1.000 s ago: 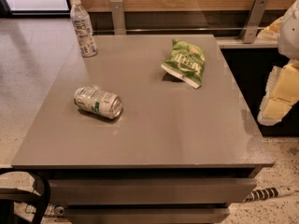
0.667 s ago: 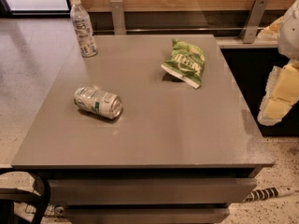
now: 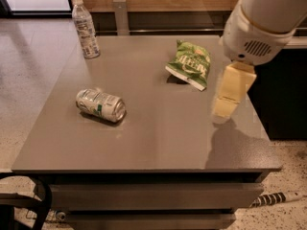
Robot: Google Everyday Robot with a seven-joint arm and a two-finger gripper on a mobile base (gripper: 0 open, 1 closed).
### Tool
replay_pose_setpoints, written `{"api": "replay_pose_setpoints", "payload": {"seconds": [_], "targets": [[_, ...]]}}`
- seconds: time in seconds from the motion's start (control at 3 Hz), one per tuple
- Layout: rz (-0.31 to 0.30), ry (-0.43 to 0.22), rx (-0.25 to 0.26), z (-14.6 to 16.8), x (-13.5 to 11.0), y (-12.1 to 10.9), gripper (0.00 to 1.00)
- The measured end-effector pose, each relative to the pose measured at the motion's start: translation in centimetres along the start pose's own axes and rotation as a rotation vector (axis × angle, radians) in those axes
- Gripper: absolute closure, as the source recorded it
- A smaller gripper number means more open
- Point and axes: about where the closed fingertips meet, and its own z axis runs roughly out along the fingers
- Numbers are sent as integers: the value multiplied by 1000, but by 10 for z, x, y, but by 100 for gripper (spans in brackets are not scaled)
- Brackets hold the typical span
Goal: Place 7up can upright
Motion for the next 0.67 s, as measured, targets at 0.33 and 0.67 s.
{"api": "replay_pose_setpoints", "payload": {"seconds": [0.33,0.67], "targets": [[26,33,-36,23,-45,7,0],[67,72,-62,38,-83,6,0]]}}
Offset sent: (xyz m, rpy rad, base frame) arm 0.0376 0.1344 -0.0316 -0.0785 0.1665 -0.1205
